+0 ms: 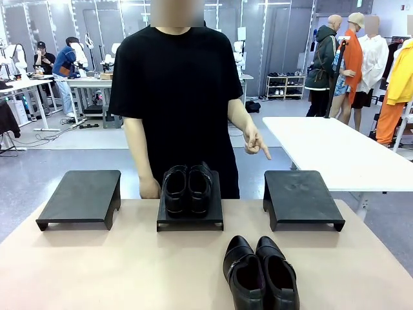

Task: Place the shoes on the stand as instructed by the person.
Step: Pick up another pair of Shoes and place it on the Shoes Stand indicated by the person.

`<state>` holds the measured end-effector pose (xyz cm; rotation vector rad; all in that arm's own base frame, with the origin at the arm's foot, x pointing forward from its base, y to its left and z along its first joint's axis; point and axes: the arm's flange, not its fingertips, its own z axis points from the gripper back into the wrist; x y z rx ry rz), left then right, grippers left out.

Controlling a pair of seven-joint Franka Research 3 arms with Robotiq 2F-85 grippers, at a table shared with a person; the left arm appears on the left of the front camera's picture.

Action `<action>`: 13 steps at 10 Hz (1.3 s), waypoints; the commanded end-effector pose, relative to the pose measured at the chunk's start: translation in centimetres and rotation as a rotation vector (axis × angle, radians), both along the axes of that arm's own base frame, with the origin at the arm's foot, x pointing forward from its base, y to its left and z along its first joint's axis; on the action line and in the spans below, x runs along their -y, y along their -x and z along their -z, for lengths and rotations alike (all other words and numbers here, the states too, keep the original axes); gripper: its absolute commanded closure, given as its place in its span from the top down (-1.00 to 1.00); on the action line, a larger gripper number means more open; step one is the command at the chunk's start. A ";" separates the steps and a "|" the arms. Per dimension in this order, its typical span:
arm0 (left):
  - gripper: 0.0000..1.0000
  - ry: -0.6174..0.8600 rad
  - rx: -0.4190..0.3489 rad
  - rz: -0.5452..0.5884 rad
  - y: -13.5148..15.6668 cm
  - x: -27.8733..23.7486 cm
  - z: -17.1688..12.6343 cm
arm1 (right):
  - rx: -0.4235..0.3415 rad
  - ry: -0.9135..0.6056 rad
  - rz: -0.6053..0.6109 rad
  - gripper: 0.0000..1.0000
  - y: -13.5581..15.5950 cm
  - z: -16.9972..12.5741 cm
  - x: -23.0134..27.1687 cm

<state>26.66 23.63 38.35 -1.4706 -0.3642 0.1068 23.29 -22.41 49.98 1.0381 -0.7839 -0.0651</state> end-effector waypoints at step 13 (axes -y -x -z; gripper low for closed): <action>1.00 -0.009 0.014 -0.011 0.2 0.3 -0.1 | -0.416 0.835 -0.243 1.00 -7.5 0.2 -34.3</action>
